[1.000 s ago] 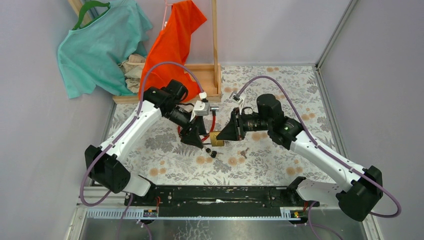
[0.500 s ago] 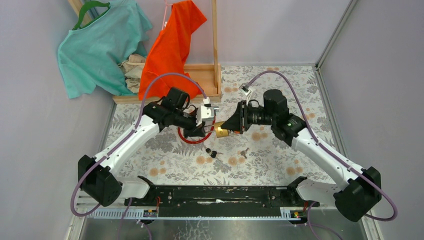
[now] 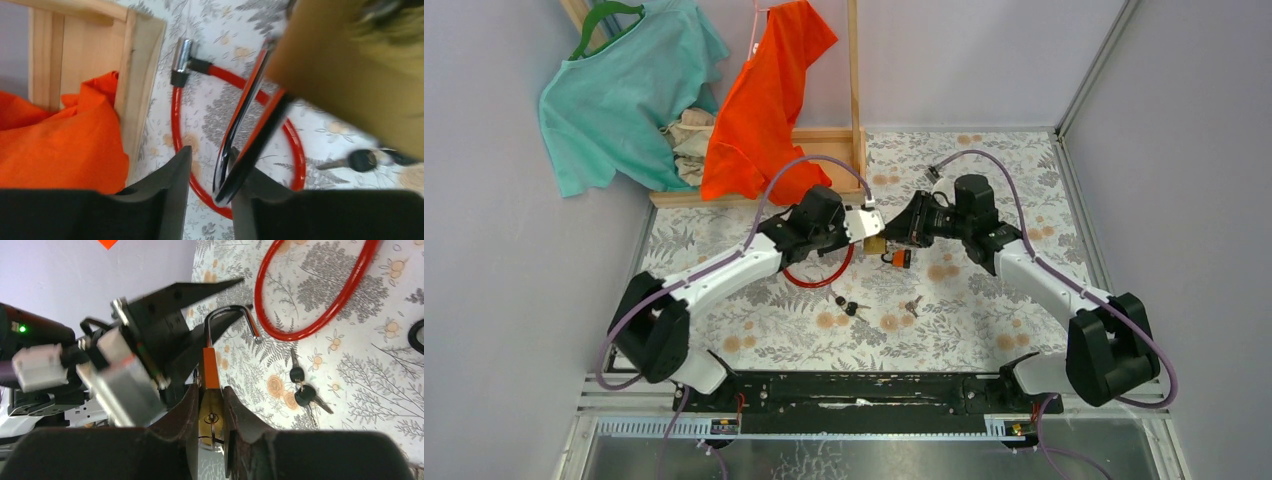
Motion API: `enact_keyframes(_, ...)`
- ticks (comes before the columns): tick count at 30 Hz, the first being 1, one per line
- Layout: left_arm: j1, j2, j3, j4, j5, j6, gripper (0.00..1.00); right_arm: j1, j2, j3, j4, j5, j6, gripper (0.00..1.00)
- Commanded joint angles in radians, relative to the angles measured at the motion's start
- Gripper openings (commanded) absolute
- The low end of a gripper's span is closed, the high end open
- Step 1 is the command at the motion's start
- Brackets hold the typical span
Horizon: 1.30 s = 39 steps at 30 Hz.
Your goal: Unlock with the key
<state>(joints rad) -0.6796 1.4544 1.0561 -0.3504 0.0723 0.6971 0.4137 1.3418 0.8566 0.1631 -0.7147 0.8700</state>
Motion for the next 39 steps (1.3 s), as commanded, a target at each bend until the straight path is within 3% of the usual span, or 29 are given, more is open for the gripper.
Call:
enact_keyframes(1,0.036,0.065,0.069,0.108,-0.217,-0.097,0.50,-0.065,0.004,0.065,0.004,-0.010,0.007,0.00)
enact_keyframes(4,0.056,0.063,0.072,0.081,-0.147,-0.123,0.88,-0.114,0.048,0.111,-0.072,0.052,-0.080,0.00)
enact_keyframes(6,0.071,0.051,0.069,0.067,-0.099,-0.161,0.99,-0.129,0.079,0.166,-0.141,0.120,-0.166,0.00)
enact_keyframes(13,0.123,-0.011,0.068,0.026,0.018,-0.231,1.00,-0.142,0.170,0.262,-0.191,0.365,-0.385,0.00)
enact_keyframes(20,0.167,-0.057,0.056,-0.004,0.050,-0.260,1.00,-0.139,0.235,0.191,-0.055,0.498,-0.541,0.00)
enact_keyframes(36,0.187,-0.115,0.042,-0.072,0.103,-0.275,1.00,-0.163,0.314,0.133,-0.081,0.514,-0.462,0.00)
enact_keyframes(39,0.188,-0.133,0.027,-0.082,0.111,-0.269,1.00,-0.177,0.316,0.129,-0.084,0.509,-0.441,0.12)
